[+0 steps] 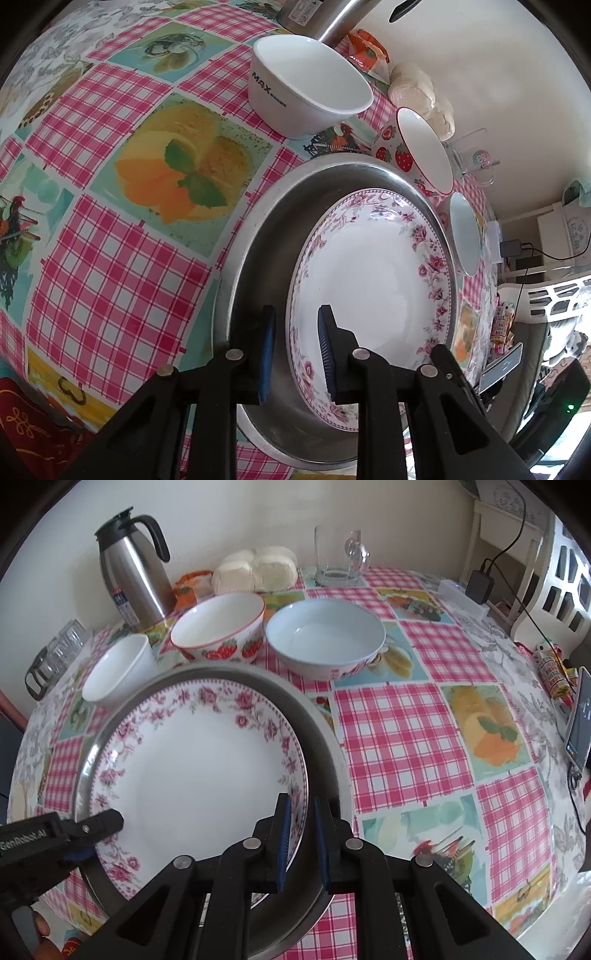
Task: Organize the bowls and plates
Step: 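Open both tools to release the floral plate rim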
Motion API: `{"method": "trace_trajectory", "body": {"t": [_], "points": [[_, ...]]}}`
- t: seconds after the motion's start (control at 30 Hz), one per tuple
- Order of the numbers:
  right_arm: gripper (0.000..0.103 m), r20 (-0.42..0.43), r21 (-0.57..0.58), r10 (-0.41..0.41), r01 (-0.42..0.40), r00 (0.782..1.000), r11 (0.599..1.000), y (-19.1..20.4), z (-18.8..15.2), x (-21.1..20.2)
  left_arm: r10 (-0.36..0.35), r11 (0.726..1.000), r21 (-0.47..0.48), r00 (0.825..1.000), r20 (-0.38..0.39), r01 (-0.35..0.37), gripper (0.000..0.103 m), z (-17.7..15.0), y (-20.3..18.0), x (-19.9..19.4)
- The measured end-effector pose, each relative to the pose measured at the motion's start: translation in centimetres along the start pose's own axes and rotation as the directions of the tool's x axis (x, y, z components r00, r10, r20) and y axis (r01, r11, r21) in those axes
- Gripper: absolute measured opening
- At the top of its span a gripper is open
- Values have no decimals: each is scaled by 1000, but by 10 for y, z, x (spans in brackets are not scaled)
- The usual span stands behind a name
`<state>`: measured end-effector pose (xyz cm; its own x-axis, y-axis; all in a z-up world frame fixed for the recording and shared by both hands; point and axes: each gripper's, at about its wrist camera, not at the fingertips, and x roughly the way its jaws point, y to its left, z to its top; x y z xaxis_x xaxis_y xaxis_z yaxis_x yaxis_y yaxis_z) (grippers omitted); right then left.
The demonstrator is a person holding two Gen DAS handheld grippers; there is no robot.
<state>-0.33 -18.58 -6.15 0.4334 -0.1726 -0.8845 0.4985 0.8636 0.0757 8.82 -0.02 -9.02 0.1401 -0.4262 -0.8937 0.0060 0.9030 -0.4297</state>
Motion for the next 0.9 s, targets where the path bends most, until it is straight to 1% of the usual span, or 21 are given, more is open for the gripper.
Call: {"method": "trace_trajectory", "body": {"t": [0.1,0.33,0.37,0.4,0.43,0.47,0.5,0.53,0.57,0.6,0.67,0.7,0.73,0.77,0.83,0.9], "points": [[15,26,-3,-4,5,1000,1000,0,1,-5,2,1000,6,1000,24,-2,24,0,-3,-5],[15,104,7,-8,8,995,1000,-2,4,-19,21,998,59,994,109,-27,24,-2,-15,-24],[15,114,5,-8,8,993,1000,-1,5,-21,24,997,69,992,121,-32,25,-2,-17,-26],[17,122,2,-10,9,993,1000,0,5,-22,26,996,78,991,131,-36,29,-1,-19,-27],[20,122,-2,-11,11,992,1000,1,5,-22,29,995,87,990,137,-41,35,-1,-21,-28],[26,120,-6,-10,10,993,1000,1,5,-21,28,995,90,990,137,-40,38,-1,-22,-28],[30,120,-11,-10,11,993,1000,2,5,-21,24,995,92,990,137,-37,42,-1,-22,-28],[31,120,-13,-11,12,993,1000,2,5,-20,21,995,95,990,138,-34,44,0,-23,-28],[35,121,-17,-13,15,993,1000,3,5,-20,21,994,100,990,142,-35,44,0,-24,-29],[42,122,-17,-14,16,992,1000,3,5,-20,25,994,106,989,148,-41,45,0,-26,-30],[52,134,-18,-13,16,991,1000,4,5,-22,41,991,116,987,158,-60,50,0,-28,-31],[58,139,-18,-15,17,990,1000,3,5,-23,46,991,119,986,160,-66,59,0,-28,-30],[61,144,-18,-17,19,989,1000,3,5,-24,53,990,124,986,161,-73,66,0,-30,-30],[65,147,-19,-16,19,989,1000,3,5,-24,56,989,127,985,161,-77,67,-1,-30,-30],[70,145,-25,-12,16,989,1000,4,5,-23,67,987,136,985,161,-89,74,-1,-31,-30],[76,142,-33,-12,17,990,999,5,5,-22,82,984,145,983,166,-107,75,-2,-32,-29]]}}
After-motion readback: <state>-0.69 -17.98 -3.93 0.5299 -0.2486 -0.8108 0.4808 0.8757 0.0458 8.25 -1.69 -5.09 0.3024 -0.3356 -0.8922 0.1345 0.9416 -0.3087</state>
